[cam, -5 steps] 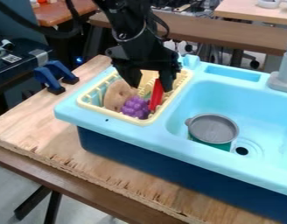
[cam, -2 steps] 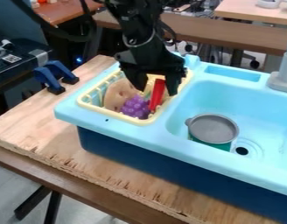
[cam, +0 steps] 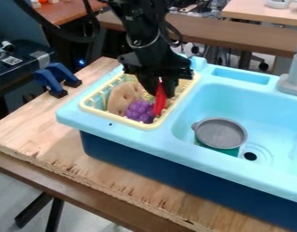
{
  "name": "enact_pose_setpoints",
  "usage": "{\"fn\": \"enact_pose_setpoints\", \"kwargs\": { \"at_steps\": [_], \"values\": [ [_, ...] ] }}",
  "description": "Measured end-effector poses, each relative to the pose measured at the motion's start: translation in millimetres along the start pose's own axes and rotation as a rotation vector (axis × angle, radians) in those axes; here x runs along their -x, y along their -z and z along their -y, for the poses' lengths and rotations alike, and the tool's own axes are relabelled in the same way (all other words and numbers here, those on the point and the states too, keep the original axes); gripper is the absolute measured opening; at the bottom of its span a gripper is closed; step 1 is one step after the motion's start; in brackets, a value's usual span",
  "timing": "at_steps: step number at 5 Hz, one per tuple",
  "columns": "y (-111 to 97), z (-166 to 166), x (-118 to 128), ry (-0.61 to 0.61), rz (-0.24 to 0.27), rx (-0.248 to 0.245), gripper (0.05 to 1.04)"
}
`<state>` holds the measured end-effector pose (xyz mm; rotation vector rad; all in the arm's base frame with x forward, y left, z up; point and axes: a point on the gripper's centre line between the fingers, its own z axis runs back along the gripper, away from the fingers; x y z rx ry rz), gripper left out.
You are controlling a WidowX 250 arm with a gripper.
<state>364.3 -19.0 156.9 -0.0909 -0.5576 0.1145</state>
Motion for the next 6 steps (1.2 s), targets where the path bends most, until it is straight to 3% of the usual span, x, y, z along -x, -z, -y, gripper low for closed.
{"fn": "enact_pose_setpoints", "kwargs": {
  "at_steps": [2,3,4,5,6],
  "values": [
    [-4,-2,4,-0.006,-0.003,0.030,0.375],
    [-23,2,-15,0.067,0.019,0.054,0.375],
    [-70,17,-35,0.049,0.135,0.074,0.375],
    [-101,47,-35,-0.088,0.089,0.165,0.375],
    [-105,80,-26,-0.255,-0.053,0.307,0.375]
  ]
}}
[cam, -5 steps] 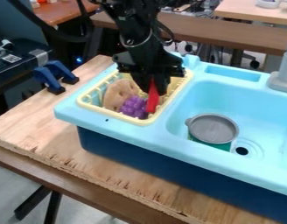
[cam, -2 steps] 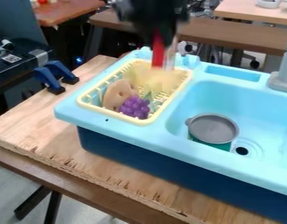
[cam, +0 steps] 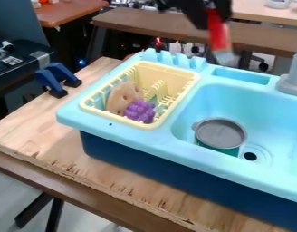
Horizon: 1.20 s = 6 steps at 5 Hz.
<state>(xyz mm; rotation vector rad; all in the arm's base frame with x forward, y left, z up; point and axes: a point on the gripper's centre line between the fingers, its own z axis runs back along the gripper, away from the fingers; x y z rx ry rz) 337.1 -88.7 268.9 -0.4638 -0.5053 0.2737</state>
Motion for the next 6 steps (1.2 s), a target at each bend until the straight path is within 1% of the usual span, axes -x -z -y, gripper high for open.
{"fn": "enact_pose_setpoints", "kwargs": {
  "at_steps": [1,2,3,4,5,6],
  "values": [
    [24,9,15,-0.068,-0.138,0.015,0.375],
    [40,1,16,-0.114,-0.199,-0.014,0.375],
    [38,-11,6,-0.161,-0.177,-0.040,0.375],
    [37,-18,-4,-0.179,-0.124,-0.057,0.375],
    [42,-21,-9,-0.180,-0.088,-0.080,0.375],
    [59,-33,-8,-0.192,-0.144,-0.113,0.375]
  ]
}}
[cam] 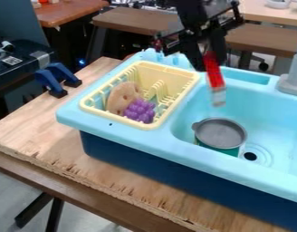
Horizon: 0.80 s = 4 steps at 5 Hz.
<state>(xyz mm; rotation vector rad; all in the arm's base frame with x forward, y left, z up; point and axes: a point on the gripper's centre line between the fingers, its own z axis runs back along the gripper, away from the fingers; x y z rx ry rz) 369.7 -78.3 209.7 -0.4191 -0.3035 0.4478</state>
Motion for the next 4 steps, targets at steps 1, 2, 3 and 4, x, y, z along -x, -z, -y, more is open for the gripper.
{"fn": "enact_pose_setpoints", "kwargs": {
  "at_steps": [1,2,3,4],
  "values": [
    [1,1,-2,0.042,-0.189,-0.024,0.375],
    [0,3,-3,0.053,-0.293,-0.070,0.375],
    [9,2,-6,0.050,-0.331,-0.087,0.375],
    [15,0,-7,0.051,-0.346,-0.102,0.375]
  ]
}}
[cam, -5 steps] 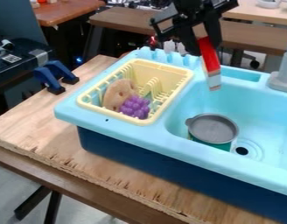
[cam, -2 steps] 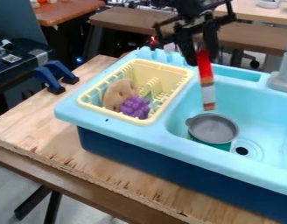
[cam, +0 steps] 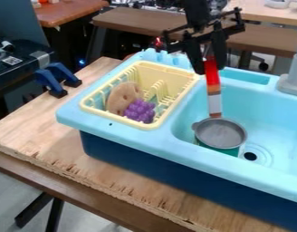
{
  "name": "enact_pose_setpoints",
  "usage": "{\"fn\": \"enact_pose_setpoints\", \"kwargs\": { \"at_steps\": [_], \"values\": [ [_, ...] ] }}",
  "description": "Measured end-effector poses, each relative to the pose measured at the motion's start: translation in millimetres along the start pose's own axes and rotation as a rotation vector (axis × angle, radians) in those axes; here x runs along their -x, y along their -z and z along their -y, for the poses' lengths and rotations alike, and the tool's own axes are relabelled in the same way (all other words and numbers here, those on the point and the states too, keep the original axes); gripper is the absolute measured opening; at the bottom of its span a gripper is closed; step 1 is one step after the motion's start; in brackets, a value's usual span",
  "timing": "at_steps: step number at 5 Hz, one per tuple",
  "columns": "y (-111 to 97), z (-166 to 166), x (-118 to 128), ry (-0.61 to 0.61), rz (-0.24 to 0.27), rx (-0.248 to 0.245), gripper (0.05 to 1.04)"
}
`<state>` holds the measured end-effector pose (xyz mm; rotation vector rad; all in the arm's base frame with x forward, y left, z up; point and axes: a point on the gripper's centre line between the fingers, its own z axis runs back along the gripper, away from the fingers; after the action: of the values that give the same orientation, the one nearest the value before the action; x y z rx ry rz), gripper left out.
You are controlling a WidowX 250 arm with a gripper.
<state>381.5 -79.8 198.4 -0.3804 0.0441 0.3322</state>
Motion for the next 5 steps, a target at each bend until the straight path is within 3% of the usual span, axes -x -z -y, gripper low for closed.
{"fn": "enact_pose_setpoints", "kwargs": {
  "at_steps": [1,2,3,5],
  "values": [
    [2,-3,-6,0.012,0.007,-0.030,0.375],
    [4,-5,-15,0.048,0.069,-0.065,0.375],
    [26,-16,-19,0.041,0.106,-0.078,0.375],
    [30,-22,-23,-0.004,0.115,-0.041,0.375]
  ]
}}
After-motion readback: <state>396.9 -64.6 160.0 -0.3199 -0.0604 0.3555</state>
